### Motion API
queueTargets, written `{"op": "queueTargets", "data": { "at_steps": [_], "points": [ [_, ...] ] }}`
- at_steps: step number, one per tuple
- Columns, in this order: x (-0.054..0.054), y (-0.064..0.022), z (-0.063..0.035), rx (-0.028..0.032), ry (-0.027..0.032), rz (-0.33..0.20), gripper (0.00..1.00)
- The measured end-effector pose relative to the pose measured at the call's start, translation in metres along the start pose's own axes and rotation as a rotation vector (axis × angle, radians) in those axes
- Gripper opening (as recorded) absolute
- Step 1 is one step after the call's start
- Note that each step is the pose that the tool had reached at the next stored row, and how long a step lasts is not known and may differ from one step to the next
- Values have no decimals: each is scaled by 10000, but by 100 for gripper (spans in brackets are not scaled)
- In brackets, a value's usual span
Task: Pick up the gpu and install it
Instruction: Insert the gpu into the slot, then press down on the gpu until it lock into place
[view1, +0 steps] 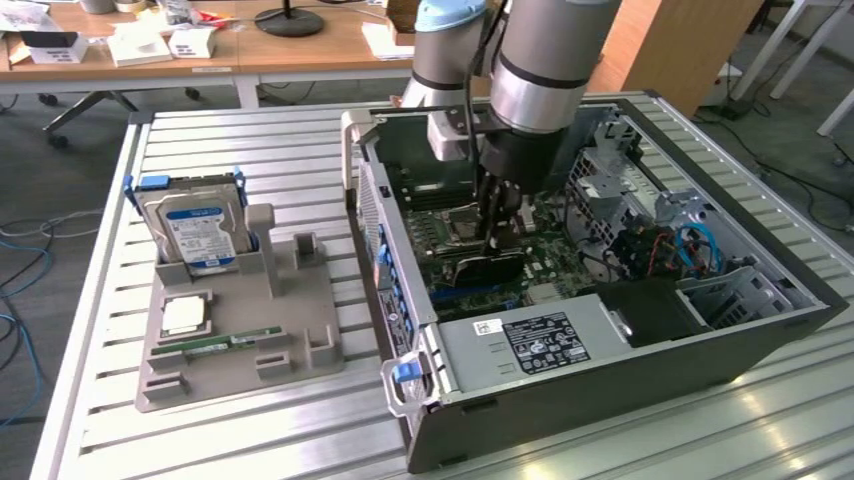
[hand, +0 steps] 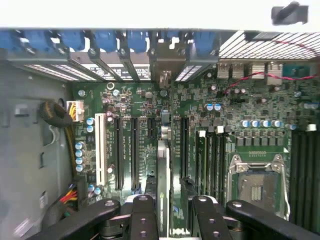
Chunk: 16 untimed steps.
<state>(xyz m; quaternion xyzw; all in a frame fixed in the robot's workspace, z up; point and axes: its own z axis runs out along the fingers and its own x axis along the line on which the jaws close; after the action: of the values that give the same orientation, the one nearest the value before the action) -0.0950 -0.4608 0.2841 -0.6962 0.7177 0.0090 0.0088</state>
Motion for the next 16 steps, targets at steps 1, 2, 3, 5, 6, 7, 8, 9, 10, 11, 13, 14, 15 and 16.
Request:
{"op": "queueTargets", "data": {
  "at_steps": [1,2,3,5,6,7,8,9,10,11,13,14,15,16],
  "points": [
    [-3,0,-110,3,-2,0,34],
    [-4,0,-152,3,0,0,34],
    [-5,0,-186,5,-1,0,34],
    [-6,0,-238,8,-1,-1,34],
    [-6,0,-254,12,0,-1,34],
    [-6,0,-255,14,-2,-1,34],
    [-6,0,-255,14,-3,0,34],
    [-7,0,-255,14,-3,0,34],
    [-7,0,-256,13,-1,0,34],
    [-7,0,-256,14,-1,0,34],
    [-6,0,-256,14,-1,-1,34],
    [-6,0,-256,14,-1,-1,34],
    [-6,0,-256,14,-1,-1,34],
    [-7,0,-256,14,-1,0,34]
  ]
}}
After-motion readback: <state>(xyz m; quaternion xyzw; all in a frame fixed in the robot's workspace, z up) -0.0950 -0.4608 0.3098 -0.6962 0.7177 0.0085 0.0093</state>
